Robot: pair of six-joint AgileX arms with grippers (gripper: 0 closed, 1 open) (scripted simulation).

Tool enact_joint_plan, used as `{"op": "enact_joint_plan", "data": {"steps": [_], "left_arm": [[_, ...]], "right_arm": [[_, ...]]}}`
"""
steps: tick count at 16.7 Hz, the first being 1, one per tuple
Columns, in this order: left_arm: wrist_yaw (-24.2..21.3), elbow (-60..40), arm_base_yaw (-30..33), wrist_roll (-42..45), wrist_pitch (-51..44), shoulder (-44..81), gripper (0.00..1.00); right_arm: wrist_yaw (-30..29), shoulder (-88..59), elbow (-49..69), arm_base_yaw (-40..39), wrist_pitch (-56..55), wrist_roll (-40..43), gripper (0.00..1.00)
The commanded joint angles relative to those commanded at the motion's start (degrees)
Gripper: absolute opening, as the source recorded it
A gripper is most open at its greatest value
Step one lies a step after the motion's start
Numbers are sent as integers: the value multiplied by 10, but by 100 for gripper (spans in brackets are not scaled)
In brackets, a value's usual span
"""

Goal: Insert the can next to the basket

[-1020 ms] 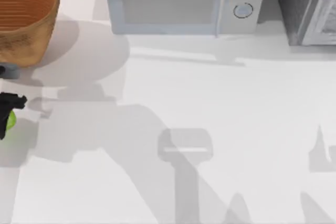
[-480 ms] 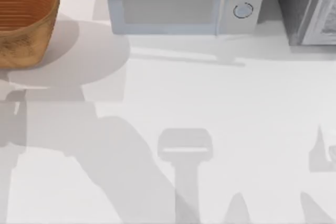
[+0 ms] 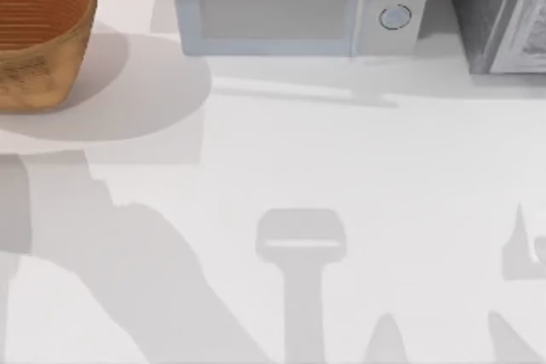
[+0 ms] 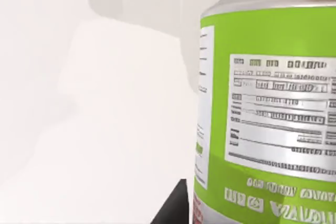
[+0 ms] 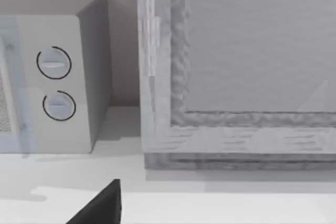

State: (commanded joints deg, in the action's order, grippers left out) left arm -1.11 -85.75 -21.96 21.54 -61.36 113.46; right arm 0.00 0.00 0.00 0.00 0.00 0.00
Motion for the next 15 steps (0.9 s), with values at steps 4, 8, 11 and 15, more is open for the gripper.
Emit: {"op": "enact_joint_plan", "data": {"steps": [4, 8, 11, 15], "left_arm": [[6, 3, 7, -9, 17, 10, 0], [10, 7, 59, -40, 11, 12, 0], [10, 7, 61, -41, 11, 12, 0], [10, 7, 61, -41, 11, 12, 23]], "right_arm": [[0, 0, 0, 0, 0, 0, 100], [0, 0, 0, 0, 0, 0, 100], [0, 0, 0, 0, 0, 0, 100], [0, 0, 0, 0, 0, 0, 100]]}}
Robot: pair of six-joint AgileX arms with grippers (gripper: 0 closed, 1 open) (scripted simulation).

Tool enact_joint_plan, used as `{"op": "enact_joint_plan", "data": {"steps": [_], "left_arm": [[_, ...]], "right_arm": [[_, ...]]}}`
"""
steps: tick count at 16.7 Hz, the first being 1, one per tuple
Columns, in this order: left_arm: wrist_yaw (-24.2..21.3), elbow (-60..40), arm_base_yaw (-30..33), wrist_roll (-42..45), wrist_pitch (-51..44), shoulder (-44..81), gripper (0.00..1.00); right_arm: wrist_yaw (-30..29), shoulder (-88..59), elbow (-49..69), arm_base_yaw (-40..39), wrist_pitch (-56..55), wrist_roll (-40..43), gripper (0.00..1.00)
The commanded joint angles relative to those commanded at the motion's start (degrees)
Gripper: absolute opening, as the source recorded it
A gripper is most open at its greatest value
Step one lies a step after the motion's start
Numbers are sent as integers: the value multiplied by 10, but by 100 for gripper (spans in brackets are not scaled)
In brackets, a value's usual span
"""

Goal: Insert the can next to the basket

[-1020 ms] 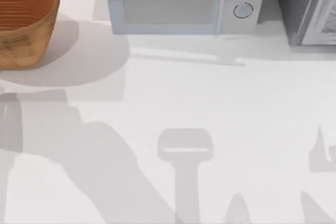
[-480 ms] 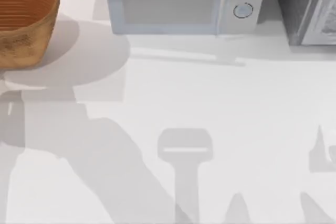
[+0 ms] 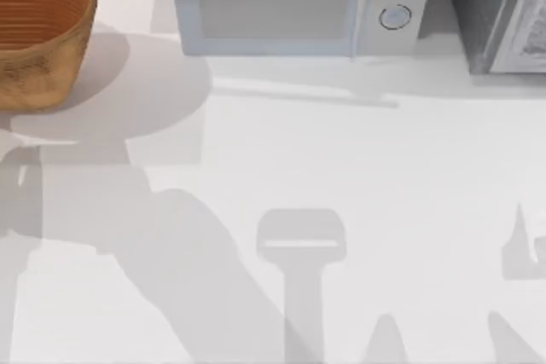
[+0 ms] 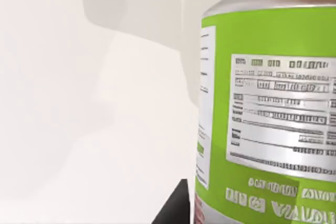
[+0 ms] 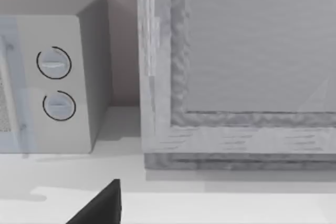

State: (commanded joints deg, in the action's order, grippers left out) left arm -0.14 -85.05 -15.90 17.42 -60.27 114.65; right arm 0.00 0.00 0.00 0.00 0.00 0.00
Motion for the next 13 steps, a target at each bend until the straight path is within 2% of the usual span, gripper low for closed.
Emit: {"op": "enact_joint_plan", "data": {"steps": [10, 13], "left_arm": [[0, 0, 0, 0, 0, 0, 98], [0, 0, 0, 0, 0, 0, 100]], "right_arm": [[0, 0, 0, 0, 0, 0, 100], [0, 0, 0, 0, 0, 0, 100]]}}
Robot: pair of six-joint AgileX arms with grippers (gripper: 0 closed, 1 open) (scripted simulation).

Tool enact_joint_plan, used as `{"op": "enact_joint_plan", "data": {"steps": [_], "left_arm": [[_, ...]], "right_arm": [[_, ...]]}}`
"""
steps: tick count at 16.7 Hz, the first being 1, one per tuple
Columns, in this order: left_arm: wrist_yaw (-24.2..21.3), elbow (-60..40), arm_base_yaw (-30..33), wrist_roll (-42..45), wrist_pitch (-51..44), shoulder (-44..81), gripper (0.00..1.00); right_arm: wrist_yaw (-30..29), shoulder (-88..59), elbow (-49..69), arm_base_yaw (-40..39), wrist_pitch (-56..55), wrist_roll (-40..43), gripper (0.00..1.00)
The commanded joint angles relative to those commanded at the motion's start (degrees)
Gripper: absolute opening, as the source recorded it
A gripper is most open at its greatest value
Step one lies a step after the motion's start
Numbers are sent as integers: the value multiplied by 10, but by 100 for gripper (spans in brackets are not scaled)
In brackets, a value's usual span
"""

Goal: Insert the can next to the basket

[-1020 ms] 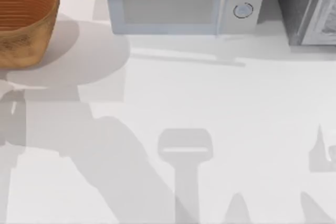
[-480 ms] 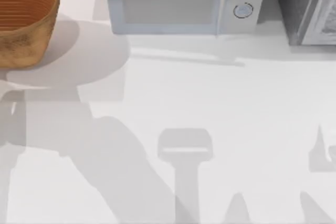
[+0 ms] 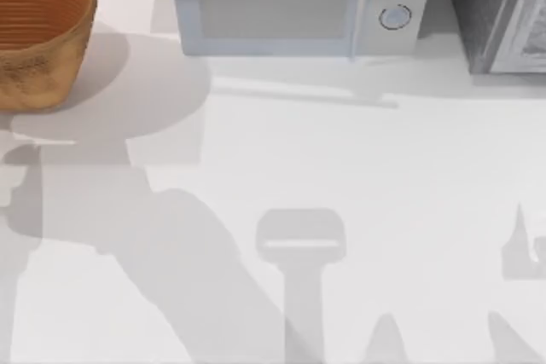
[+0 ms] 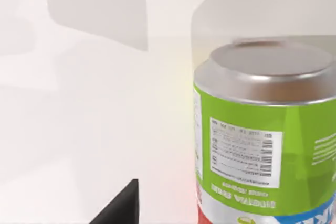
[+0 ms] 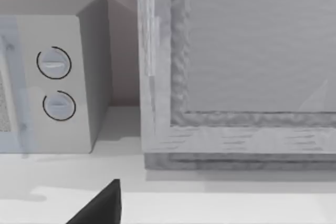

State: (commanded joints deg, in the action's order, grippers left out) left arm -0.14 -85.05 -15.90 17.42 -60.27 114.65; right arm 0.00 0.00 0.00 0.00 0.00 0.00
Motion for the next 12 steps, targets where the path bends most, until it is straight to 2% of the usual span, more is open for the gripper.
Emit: {"op": "enact_joint_plan", "data": {"steps": [7, 12], "left_arm": [[0, 0, -2, 1, 0, -1, 100], [-2, -18, -40, 25, -21, -14, 100]], "right_arm": [[0, 0, 0, 0, 0, 0, 100], [0, 0, 0, 0, 0, 0, 100]]}}
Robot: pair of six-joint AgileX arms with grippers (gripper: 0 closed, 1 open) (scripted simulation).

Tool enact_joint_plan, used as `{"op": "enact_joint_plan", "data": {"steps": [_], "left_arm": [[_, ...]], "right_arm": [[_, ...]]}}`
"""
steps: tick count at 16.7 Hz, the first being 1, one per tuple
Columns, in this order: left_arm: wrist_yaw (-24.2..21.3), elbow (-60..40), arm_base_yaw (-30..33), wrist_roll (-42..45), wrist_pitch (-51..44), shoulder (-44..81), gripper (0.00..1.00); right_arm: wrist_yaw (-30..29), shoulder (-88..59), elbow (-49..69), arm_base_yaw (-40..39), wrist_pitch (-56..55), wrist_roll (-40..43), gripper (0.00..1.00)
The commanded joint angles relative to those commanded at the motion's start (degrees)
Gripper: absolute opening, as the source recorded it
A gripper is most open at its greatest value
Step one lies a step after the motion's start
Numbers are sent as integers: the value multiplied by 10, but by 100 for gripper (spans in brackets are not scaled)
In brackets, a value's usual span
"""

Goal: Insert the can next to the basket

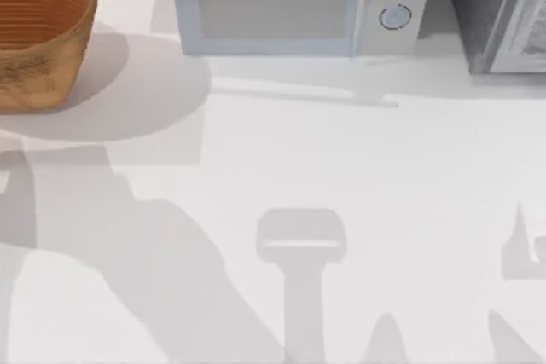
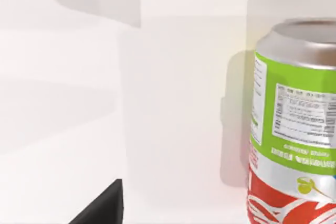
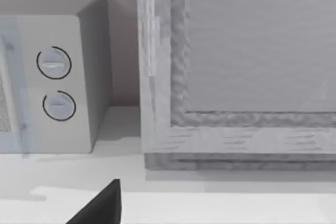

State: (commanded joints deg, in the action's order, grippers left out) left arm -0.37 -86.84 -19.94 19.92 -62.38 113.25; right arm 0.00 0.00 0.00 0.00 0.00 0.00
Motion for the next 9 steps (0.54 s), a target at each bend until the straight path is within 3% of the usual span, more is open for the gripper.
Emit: {"op": "enact_joint_plan", "data": {"steps": [9], "left_arm": [[2, -49, 40, -26, -64, -4, 100]], "right_arm": [[0, 0, 0, 0, 0, 0, 100]]}}
